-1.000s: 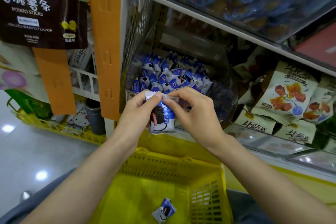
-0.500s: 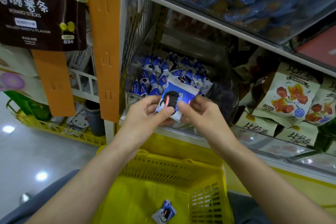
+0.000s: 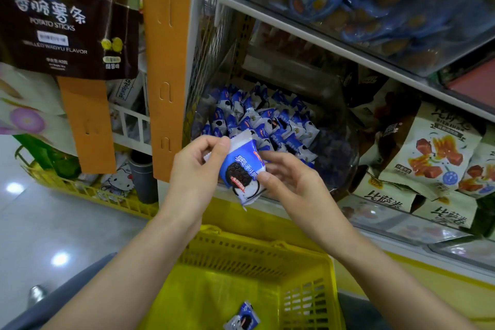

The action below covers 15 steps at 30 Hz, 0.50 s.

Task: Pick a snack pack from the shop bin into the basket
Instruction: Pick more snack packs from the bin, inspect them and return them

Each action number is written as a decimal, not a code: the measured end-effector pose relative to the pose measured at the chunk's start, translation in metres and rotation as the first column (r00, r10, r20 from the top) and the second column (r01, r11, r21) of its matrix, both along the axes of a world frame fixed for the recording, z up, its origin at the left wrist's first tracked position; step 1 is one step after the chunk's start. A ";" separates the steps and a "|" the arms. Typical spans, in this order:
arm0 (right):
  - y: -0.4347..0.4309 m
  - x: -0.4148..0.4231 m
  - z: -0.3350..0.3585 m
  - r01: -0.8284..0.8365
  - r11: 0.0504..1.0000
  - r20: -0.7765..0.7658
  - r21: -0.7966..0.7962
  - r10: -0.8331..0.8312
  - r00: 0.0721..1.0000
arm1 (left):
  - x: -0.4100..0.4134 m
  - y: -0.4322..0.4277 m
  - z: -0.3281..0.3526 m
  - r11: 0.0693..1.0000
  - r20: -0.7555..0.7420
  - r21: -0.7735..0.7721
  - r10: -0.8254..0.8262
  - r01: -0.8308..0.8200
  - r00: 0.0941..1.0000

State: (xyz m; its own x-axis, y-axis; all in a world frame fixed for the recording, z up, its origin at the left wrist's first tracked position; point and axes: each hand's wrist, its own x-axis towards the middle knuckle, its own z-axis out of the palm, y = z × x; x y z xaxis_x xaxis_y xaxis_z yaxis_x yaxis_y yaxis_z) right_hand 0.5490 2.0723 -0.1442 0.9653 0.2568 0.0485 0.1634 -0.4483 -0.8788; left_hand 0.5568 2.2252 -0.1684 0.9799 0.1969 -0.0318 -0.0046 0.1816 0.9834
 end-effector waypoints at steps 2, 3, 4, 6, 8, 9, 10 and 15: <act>0.002 0.000 0.002 -0.015 0.999 -0.014 0.034 0.016 1.000 | 0.001 0.000 -0.001 0.999 -0.035 -0.026 0.047 -0.048 0.998; 0.003 0.001 0.003 -0.022 0.997 -0.032 0.077 0.025 0.999 | 0.001 0.001 -0.002 0.997 -0.054 -0.046 0.061 -0.063 0.997; 0.003 0.003 0.004 -0.016 0.992 -0.048 0.123 0.023 0.999 | 0.001 0.001 -0.002 0.995 -0.077 -0.074 0.068 -0.073 0.995; 0.004 0.008 0.006 0.021 0.980 -0.062 0.200 -0.008 0.998 | 0.000 0.001 -0.001 0.982 -0.123 -0.168 0.067 -0.087 0.990; 0.003 0.013 0.009 0.048 0.967 -0.058 0.252 -0.034 0.998 | 0.000 0.003 0.000 0.958 -0.151 -0.269 0.059 -0.098 0.987; 0.004 0.015 0.010 0.055 0.962 -0.046 0.268 -0.044 0.998 | 0.000 0.004 0.001 0.945 -0.154 -0.315 0.037 -0.084 0.987; 0.006 0.017 0.010 0.070 0.957 -0.034 0.283 -0.062 0.997 | 0.000 0.006 0.002 0.927 -0.143 -0.372 -0.008 -0.046 0.990; 0.016 0.029 0.004 0.076 0.948 -0.059 0.309 -0.061 0.996 | 0.001 0.009 0.010 0.895 -0.096 -0.422 -0.201 0.143 0.975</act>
